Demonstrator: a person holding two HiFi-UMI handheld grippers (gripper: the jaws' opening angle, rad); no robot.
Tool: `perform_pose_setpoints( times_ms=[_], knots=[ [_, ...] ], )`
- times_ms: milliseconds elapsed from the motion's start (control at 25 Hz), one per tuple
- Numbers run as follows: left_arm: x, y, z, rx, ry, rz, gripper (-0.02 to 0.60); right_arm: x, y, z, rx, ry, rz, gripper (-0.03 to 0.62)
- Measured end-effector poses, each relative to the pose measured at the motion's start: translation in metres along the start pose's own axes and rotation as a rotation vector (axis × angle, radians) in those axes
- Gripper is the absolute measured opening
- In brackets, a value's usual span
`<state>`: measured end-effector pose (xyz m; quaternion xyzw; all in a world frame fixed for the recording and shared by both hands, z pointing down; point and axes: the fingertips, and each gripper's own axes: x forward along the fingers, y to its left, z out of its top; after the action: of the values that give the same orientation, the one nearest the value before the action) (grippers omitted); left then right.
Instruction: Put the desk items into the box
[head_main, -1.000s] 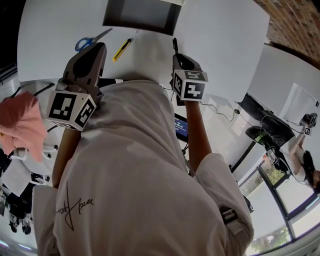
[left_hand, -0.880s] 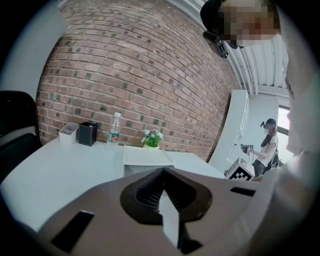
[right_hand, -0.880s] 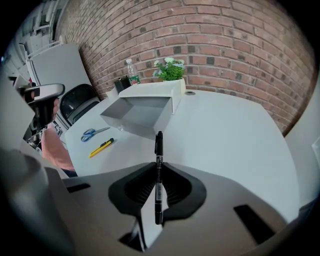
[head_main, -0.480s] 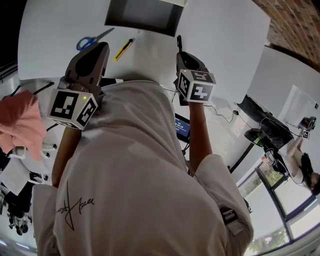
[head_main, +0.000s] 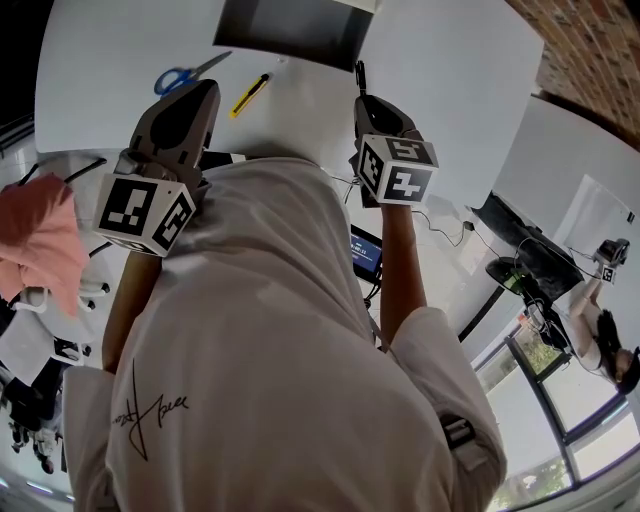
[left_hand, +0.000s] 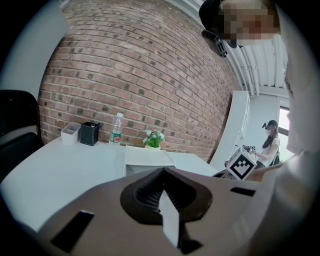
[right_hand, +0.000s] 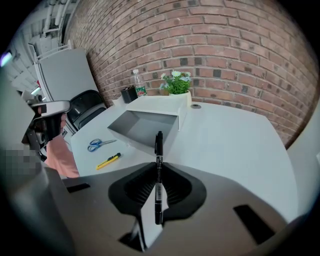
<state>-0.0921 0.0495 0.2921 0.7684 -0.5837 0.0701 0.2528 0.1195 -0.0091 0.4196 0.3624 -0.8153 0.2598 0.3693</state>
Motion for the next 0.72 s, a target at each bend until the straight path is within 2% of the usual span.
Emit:
perform_pose_setpoints(
  times_ms=[720],
  knots=[
    [-0.007, 0.008, -0.001, -0.008, -0.001, 0.016, 0.006, 0.001, 0.023, 0.038, -0.077, -0.043, 0.044, 0.058]
  ],
)
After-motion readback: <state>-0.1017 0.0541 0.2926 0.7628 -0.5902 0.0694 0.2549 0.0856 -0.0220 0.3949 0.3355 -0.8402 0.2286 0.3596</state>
